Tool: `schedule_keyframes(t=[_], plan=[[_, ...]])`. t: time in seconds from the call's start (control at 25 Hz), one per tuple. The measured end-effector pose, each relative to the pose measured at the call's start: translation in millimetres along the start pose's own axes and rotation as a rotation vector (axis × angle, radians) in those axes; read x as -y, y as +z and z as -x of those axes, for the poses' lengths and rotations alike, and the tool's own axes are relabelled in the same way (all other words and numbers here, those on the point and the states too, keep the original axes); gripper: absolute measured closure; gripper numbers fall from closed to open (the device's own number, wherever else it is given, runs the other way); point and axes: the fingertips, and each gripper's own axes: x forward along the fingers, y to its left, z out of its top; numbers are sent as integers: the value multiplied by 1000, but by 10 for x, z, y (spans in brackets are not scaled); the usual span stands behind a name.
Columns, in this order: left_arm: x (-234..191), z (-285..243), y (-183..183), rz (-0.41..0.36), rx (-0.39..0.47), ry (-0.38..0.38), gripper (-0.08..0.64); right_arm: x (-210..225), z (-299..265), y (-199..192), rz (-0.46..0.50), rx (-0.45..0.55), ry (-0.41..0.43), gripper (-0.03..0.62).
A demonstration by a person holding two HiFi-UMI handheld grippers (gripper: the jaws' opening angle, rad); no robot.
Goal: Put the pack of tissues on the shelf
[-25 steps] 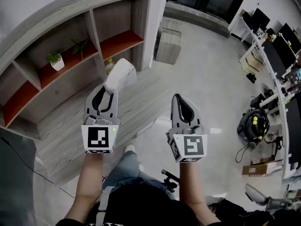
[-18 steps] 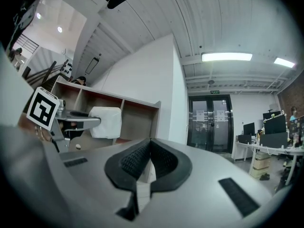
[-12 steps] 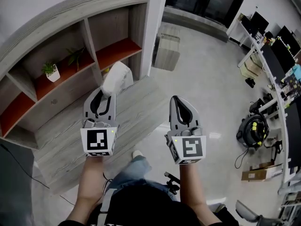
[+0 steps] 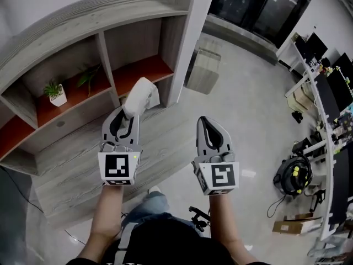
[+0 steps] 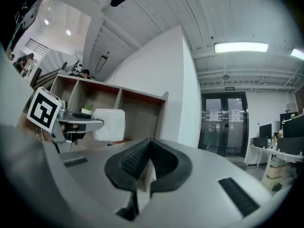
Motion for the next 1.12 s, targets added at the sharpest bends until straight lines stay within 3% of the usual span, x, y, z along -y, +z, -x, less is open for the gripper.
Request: schedule_keyframes(t=[0.56, 1.12], plan=[[-172, -706, -254, 37, -48, 86, 468, 322, -825, -141, -25, -20, 85, 577], [-250, -811, -237, 28, -39, 148, 468, 279, -1282, -56, -44, 28, 175, 577]])
